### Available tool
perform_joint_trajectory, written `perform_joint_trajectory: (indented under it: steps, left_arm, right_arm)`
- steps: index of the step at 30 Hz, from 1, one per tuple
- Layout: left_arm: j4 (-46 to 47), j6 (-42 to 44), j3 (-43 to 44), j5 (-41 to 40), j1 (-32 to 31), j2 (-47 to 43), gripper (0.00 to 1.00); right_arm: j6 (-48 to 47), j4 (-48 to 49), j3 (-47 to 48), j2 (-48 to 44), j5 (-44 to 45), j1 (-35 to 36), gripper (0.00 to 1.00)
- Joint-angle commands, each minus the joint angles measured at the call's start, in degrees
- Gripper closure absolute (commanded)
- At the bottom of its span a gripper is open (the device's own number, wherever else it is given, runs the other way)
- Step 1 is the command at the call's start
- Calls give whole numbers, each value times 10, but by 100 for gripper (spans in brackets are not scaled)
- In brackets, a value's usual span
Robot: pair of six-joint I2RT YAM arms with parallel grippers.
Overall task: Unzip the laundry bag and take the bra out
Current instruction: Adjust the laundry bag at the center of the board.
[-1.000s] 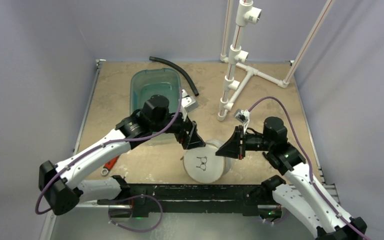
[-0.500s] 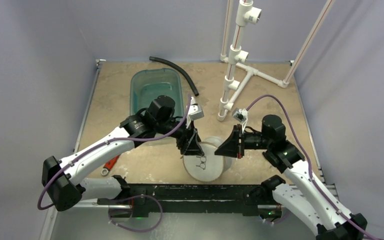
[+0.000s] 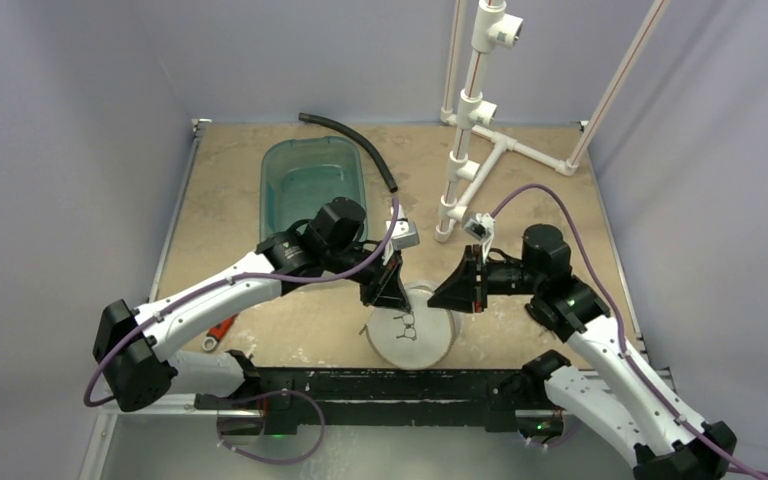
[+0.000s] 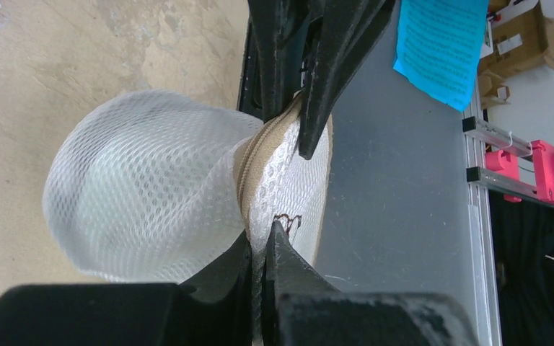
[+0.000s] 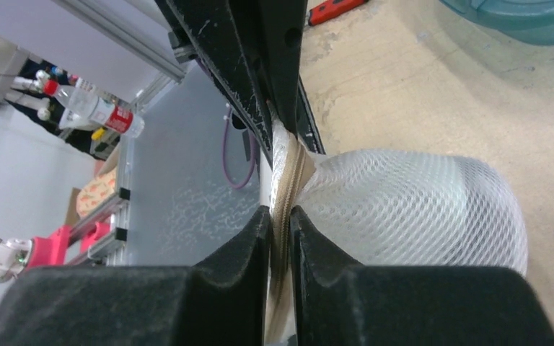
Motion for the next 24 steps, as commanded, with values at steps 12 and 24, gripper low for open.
perform_joint_trajectory:
  steps: [12, 24]
  left_arm:
    - [169, -299, -92, -344, -1, -225, 100]
    - [365, -605, -301, -640, -3, -400, 100]
  right_arm:
    - [51, -71, 78, -118, 267, 2, 14]
    - [341, 174, -117, -270, 279, 2, 22]
